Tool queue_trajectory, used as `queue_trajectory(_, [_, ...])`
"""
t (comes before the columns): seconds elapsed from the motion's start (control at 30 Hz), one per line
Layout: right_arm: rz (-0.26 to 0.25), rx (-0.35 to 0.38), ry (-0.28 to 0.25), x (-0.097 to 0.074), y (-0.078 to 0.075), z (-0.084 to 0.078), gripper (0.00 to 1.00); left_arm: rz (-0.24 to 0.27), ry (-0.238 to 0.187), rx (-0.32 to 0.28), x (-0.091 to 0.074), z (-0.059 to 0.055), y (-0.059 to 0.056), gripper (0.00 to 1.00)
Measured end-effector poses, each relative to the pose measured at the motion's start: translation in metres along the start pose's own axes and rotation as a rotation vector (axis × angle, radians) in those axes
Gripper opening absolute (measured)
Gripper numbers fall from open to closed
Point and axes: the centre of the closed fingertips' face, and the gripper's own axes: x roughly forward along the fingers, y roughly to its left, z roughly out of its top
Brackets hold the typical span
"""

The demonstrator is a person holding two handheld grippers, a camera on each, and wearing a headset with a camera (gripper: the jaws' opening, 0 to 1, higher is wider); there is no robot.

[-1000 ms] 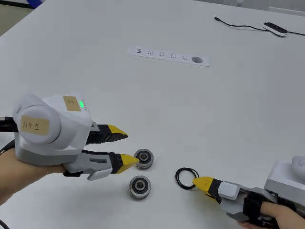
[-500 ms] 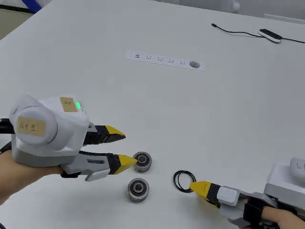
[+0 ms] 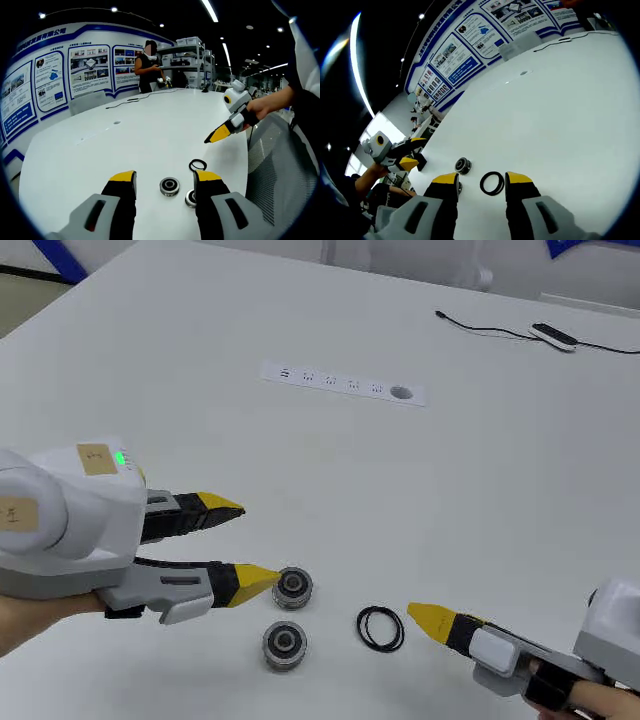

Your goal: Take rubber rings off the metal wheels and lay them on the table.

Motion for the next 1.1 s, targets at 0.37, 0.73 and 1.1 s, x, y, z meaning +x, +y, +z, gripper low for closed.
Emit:
queue_trajectory(0.37, [-0.067, -0.171, -0.061, -0.027, -0.017, 0.025, 0.44, 0.099, -0.022, -0.044, -0.029, -0.01, 0.012, 0.61])
queue_trajectory(0.73, [-0.091, -0.378, 0.044, -0.038, -0.021, 0.005, 0.59, 0.154, -0.013, -0.1, -0.052, -0.032, 0.013, 0.75])
queue_trajectory(1.1, [-0.093, -0.497, 0.116, -0.027, -0.014, -0.013, 0.75, 0.183, 0.015, -0.118, -0.057, -0.045, 0.009, 0.88])
